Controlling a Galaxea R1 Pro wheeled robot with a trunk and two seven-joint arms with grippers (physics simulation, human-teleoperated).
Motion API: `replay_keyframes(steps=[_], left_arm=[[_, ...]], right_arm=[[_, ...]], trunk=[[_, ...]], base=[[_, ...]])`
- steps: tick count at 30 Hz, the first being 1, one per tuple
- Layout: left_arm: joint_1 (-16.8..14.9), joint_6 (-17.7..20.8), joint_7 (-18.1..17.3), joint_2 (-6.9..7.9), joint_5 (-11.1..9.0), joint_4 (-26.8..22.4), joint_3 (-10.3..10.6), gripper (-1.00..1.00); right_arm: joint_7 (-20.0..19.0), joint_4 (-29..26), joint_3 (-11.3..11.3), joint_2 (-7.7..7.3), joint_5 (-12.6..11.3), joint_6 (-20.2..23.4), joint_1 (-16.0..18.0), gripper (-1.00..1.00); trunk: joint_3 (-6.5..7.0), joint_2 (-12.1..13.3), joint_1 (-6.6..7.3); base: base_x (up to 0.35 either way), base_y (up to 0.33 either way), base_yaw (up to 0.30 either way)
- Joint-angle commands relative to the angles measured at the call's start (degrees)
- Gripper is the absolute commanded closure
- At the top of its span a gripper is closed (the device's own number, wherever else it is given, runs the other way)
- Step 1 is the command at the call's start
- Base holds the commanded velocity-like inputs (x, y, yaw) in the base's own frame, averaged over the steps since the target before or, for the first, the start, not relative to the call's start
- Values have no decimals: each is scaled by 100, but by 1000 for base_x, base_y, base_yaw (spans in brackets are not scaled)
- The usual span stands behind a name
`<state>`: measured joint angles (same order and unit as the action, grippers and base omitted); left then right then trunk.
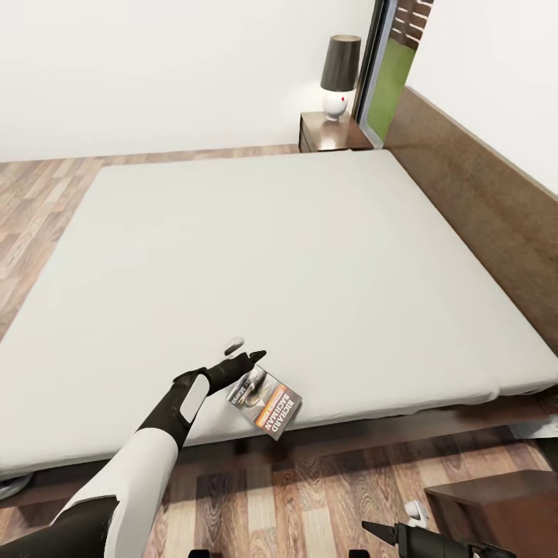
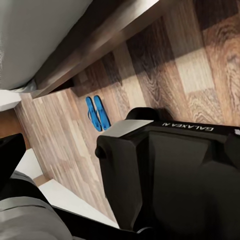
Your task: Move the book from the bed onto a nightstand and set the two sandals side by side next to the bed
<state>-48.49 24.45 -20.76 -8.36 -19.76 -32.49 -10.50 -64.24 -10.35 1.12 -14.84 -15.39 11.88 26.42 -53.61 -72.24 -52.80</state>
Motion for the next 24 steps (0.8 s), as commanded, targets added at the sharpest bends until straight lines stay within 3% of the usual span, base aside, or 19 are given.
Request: replay_keyframes(steps=[1,15,24], left_arm=[[-3,51,-16,-7,-27,-3,-40,-100],[-3,51,-16,-2,-27,-3,-40,-100],[-3,51,-16,-3,-27,-3,-40,-100]], right_arm=[[-18,-2,11,-1,-16,60,0,-100],[-27,-2,11,-2,-16,58,-4,-100],[-51,-2,11,0,-16,-551,-4,-100]], trunk=[[15,39,22],[267,601,330],[428,962,528]], base=[[0,0,0],[0,0,0],[0,0,0]])
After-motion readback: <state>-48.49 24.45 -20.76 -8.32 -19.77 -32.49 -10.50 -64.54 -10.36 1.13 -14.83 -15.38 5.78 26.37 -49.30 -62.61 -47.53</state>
